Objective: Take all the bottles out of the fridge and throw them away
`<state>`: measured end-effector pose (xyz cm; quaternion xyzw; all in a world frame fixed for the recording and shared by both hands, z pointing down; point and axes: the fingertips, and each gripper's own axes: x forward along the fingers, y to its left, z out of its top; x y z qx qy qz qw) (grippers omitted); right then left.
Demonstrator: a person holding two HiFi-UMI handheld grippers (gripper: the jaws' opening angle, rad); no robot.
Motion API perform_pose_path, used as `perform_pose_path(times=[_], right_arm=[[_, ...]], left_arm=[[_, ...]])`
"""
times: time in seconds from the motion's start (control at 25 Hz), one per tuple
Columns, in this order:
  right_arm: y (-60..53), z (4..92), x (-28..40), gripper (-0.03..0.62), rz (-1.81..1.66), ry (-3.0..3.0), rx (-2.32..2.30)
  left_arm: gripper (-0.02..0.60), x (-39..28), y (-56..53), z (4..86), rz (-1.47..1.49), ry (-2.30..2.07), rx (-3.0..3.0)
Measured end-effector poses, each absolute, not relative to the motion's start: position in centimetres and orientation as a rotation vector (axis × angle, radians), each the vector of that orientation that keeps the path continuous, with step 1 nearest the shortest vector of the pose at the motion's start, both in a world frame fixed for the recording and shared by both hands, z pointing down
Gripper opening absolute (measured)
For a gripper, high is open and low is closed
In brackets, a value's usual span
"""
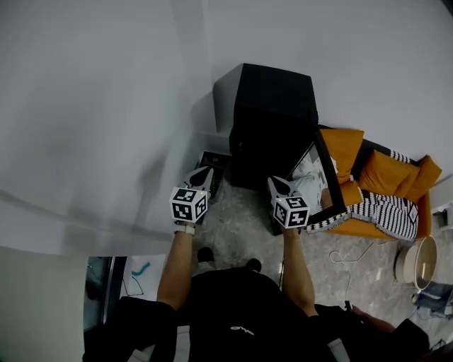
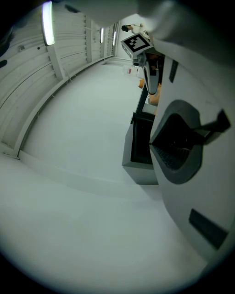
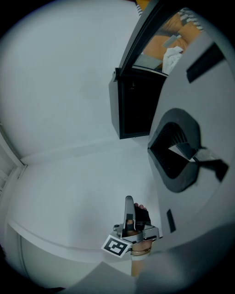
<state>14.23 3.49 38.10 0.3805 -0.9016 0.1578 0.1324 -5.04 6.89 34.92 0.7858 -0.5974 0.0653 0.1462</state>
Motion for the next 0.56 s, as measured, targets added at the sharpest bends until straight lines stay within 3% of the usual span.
perform_pose_path(times=[0.56], right_arm=[[2.98,37.51,14.20,0.008,0.440,-2.635,1.091]], left_arm=[[-0.002,-4.44,6.34,34.37,0.191,-1.720,2.273]])
